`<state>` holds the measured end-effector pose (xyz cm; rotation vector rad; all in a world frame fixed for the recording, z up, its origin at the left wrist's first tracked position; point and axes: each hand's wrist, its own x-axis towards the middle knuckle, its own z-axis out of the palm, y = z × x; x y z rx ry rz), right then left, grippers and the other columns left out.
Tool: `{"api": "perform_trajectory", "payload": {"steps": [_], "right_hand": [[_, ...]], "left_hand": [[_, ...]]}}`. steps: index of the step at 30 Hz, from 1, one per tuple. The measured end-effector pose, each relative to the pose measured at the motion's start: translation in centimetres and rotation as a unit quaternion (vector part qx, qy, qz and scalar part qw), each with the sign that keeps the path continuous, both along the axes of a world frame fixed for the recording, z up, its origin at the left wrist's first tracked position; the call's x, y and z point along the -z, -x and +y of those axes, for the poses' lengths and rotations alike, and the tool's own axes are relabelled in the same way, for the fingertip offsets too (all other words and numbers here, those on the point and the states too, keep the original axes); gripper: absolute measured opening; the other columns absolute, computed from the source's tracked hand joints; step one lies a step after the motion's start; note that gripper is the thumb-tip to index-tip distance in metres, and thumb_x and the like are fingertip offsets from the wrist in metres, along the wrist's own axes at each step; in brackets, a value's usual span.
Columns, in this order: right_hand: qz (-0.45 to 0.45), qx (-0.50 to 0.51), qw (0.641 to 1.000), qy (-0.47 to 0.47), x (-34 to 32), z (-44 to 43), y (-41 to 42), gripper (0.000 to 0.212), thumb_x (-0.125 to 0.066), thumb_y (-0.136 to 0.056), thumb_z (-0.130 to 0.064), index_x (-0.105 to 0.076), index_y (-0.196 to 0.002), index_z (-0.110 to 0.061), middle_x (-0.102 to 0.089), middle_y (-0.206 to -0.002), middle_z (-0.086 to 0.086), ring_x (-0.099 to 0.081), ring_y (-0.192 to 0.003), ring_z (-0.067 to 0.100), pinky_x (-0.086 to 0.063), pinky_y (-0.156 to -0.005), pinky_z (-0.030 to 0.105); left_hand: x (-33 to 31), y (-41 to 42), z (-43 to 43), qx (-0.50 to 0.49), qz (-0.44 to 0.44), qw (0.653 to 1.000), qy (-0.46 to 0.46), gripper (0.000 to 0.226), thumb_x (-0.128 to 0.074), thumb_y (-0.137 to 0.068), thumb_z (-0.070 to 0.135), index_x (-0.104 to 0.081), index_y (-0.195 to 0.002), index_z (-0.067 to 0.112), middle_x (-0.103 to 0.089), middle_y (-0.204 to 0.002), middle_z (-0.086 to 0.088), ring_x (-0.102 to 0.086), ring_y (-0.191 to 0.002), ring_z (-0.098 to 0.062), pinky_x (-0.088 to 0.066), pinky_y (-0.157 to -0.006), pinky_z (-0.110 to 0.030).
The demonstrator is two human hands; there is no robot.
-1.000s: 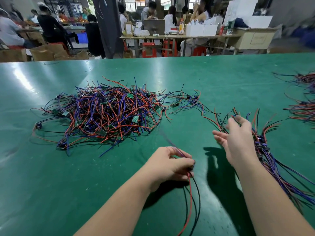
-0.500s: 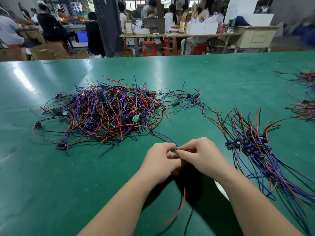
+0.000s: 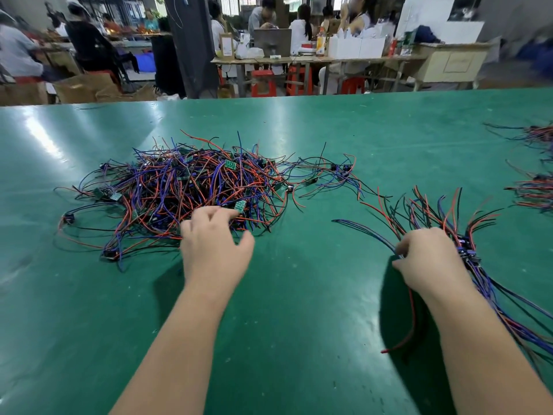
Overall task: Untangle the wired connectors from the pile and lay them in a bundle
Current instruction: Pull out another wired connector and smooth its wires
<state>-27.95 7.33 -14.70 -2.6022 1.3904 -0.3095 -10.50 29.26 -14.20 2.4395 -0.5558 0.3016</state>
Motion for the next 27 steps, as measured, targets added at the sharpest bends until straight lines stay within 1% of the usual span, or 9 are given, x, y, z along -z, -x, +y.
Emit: {"api": "perform_trajectory", "payload": {"steps": [4, 8, 11, 14, 18, 20, 22, 24, 27], "right_hand": [[0.019, 0.031, 0.999, -0.026, -0.7, -0.9, 0.8, 0.015, -0.074, -0.074, -0.005, -0.074, -0.088, -0.011, -0.065, -0.098, 0.018, -0.057, -0.093, 0.031, -0.044, -0.075, 0.030], [-0.020, 0.021, 0.999, -0.015, -1.3, -0.5, 0.9, 0.015, -0.078, -0.072, -0.007, -0.072, -0.086, -0.012, -0.062, -0.100, 0.018, -0.052, -0.081, 0.028, -0.042, -0.075, 0.031], [-0.116, -0.042, 0.992, 0.018, -1.5, 1.1, 0.0, 0.016, -0.074, -0.075, -0.010, -0.071, -0.090, -0.012, -0.060, -0.091, 0.011, -0.052, -0.083, 0.026, -0.037, -0.076, 0.030], [-0.161, -0.117, 0.980, 0.028, -1.2, 2.9, -1.1, 0.009, -0.068, -0.078, -0.007, -0.070, -0.086, -0.011, -0.055, -0.077, 0.002, -0.047, -0.075, 0.019, -0.027, -0.068, 0.025], [-0.223, -0.164, 0.961, -0.008, -1.0, 4.7, -2.0, 0.007, -0.067, -0.079, -0.007, -0.070, -0.078, -0.013, -0.055, -0.063, -0.008, -0.048, -0.060, 0.004, -0.029, -0.057, 0.018], [-0.259, -0.164, 0.950, -0.063, -1.1, 5.3, -2.3, 0.008, -0.067, -0.080, -0.010, -0.071, -0.076, -0.016, -0.058, -0.059, -0.011, -0.051, -0.054, 0.001, -0.035, -0.054, 0.011], [-0.293, -0.174, 0.923, -0.181, -1.3, 5.9, -2.6, 0.012, -0.067, -0.081, -0.010, -0.072, -0.075, -0.019, -0.064, -0.059, -0.007, -0.053, -0.052, 0.001, -0.040, -0.055, 0.013], [-0.330, -0.196, 0.864, -0.325, -1.5, 6.8, -2.8, 0.017, -0.064, -0.084, -0.005, -0.072, -0.077, -0.018, -0.068, -0.063, -0.001, -0.057, -0.054, 0.010, -0.044, -0.054, 0.021], [-0.372, -0.219, 0.780, -0.454, -1.5, 7.9, -3.1, 0.021, -0.059, -0.089, 0.001, -0.072, -0.086, -0.015, -0.070, -0.071, 0.004, -0.058, -0.056, 0.014, -0.044, -0.050, 0.021]], "left_hand": [[0.3, -1.5, 1.4, -0.102, 0.029, 0.992, -0.065, 0.053, -0.064, -0.083, 0.039, -0.048, -0.131, 0.025, -0.042, -0.135, -0.010, -0.033, -0.121, -0.033, -0.031, -0.100, -0.045], [0.7, -2.5, 2.0, -0.123, 0.054, 0.985, -0.110, 0.045, -0.064, -0.084, 0.040, -0.053, -0.126, 0.029, -0.054, -0.121, -0.008, -0.048, -0.115, -0.030, -0.030, -0.098, -0.045], [0.9, -3.0, 2.2, -0.103, 0.021, 0.993, -0.055, 0.019, -0.063, -0.086, 0.028, -0.067, -0.104, 0.027, -0.059, -0.103, -0.003, -0.056, -0.097, -0.027, -0.035, -0.090, -0.040], [1.1, -3.1, 2.2, -0.079, 0.014, 0.997, 0.014, 0.011, -0.063, -0.086, 0.020, -0.071, -0.092, 0.023, -0.064, -0.097, -0.002, -0.053, -0.078, -0.022, -0.043, -0.084, -0.038], [0.7, -2.9, 2.0, -0.058, -0.079, 0.990, 0.104, 0.007, -0.066, -0.088, 0.024, -0.071, -0.093, 0.024, -0.071, -0.088, 0.003, -0.062, -0.081, -0.022, -0.041, -0.088, -0.036], [-0.2, -2.3, 1.7, -0.007, -0.144, 0.961, 0.235, 0.006, -0.066, -0.088, 0.021, -0.070, -0.093, 0.020, -0.069, -0.084, 0.005, -0.064, -0.079, -0.020, -0.050, -0.083, -0.039], [-1.2, -0.9, 1.1, 0.052, -0.158, 0.918, 0.360, 0.004, -0.067, -0.089, 0.021, -0.066, -0.092, 0.023, -0.066, -0.083, 0.011, -0.063, -0.075, -0.010, -0.052, -0.076, -0.028], [-2.1, 0.8, 0.1, 0.110, -0.051, 0.868, 0.481, 0.006, -0.070, -0.086, 0.022, -0.065, -0.088, 0.027, -0.067, -0.080, 0.011, -0.063, -0.071, -0.009, -0.054, -0.070, -0.027], [-2.6, 2.9, -1.2, 0.152, 0.178, 0.776, 0.585, 0.006, -0.072, -0.077, 0.024, -0.069, -0.081, 0.025, -0.069, -0.075, 0.009, -0.062, -0.063, -0.007, -0.058, -0.057, -0.030]]}}
